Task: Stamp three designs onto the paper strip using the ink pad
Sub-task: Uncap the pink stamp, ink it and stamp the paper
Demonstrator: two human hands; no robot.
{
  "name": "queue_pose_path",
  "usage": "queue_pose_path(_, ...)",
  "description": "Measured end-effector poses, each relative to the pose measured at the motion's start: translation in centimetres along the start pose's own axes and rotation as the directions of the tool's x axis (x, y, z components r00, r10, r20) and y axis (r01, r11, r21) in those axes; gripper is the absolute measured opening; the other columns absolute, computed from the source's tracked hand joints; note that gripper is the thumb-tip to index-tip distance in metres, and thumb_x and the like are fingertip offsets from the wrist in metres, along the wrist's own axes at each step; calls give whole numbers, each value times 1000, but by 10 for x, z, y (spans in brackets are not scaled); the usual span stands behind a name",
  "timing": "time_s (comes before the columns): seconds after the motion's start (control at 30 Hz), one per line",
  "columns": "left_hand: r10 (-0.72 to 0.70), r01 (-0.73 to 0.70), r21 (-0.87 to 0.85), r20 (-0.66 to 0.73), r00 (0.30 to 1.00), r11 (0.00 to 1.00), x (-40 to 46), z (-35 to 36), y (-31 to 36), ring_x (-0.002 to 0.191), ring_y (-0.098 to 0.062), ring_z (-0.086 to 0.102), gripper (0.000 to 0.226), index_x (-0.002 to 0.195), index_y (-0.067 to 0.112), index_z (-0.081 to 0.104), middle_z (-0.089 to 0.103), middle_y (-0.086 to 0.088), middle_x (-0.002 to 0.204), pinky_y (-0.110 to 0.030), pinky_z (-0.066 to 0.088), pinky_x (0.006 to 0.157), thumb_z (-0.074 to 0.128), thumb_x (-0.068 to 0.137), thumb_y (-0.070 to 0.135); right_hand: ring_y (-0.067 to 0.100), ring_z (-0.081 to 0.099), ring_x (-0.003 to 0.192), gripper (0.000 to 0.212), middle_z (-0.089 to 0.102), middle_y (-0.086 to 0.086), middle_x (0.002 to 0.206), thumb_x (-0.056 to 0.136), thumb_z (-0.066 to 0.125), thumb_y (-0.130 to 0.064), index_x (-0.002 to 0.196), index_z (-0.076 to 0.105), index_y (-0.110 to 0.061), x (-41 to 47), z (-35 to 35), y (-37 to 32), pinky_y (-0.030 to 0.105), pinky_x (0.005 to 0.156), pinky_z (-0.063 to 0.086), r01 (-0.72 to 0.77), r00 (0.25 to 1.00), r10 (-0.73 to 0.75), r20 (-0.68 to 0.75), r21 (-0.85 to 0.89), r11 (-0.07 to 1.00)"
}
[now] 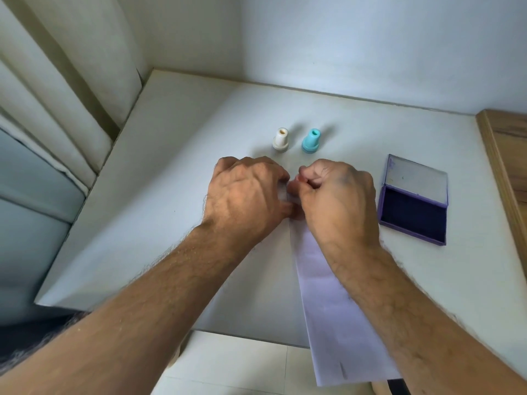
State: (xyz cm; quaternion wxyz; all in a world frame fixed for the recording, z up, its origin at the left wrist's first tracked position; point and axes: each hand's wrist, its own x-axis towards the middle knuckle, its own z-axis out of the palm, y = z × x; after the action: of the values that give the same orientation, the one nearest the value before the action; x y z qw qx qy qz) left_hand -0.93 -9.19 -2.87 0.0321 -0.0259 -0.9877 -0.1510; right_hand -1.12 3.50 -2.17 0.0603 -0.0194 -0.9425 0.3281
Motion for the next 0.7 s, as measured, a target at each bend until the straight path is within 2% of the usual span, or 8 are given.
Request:
queue_pose_path(0.1,-6,6,-11,3,1000,1000,1,0,2,83,-14,60,39,79,31,68,68,14,85,-32,35,91,50,70,64,27,62,69,5,68,9,75,83,69,-15,80,73,-14,11,-10,-9,26,61,52,51,994,-31,109,-189,981)
queue_pose_path(0.2,-29,30,-21,17,999,999,3,0,4,75,-13,58,38,70,29,63,66,11,73,-34,36,92,52,69,65,29,64,75,8,68,11,83,83,63,-8,85,71,-10,19,-20,-18,28,65,54,105,973,-41,227,-282,954)
queue_pose_path(0.27,-35,35,-20,41,999,999,4,1,3,76,-11,59,37,74,34,65,67,14,73,-34,35,94,55,64,68,26,61,73,7,67,10,87,82,68,-10,89,70,-11,26,-23,-22,24,64,49,122,959,-27,281,-325,938)
queue_pose_path(0.33,-28,29,-12,62,998,1000,4,0,2,79,-7,61,39,81,40,67,69,18,79,-33,33,95,56,61,71,20,54,61,12,62,6,82,80,73,-15,91,71,-15,35,-22,-24,22,62,45,144,946,-20,323,-366,919)
queue_pose_path(0.4,-25,25,-4,74,997,1000,4,-1,1,80,-6,61,42,84,42,67,70,20,82,-32,31,95,57,59,74,13,44,52,13,53,1,72,78,75,-17,90,70,-17,41,-21,-25,22,64,50,167,938,-20,347,-398,902)
queue_pose_path(0.47,-26,26,4,81,996,1000,4,-1,1,80,-6,61,42,85,43,67,70,20,82,-32,30,95,58,59,75,14,47,54,10,50,-1,70,79,73,-17,88,70,-16,43,-20,-26,23,65,52,202,928,-46,370,-394,897)
queue_pose_path(0.53,-29,28,9,85,996,1000,4,-1,0,79,-6,60,41,84,44,66,70,20,80,-33,30,94,58,59,75,18,53,58,4,53,1,73,81,69,-16,85,69,-14,41,-23,-27,19,59,44,250,912,-80,401,-390,886)
queue_pose_path(0.7,-40,40,7,93,995,999,4,-1,0,77,-6,60,38,81,44,65,70,19,74,-35,31,94,57,58,73,25,45,62,8,56,8,81,82,65,-10,79,58,-13,35,-30,-32,19,47,25,309,898,-125,421,-406,860)
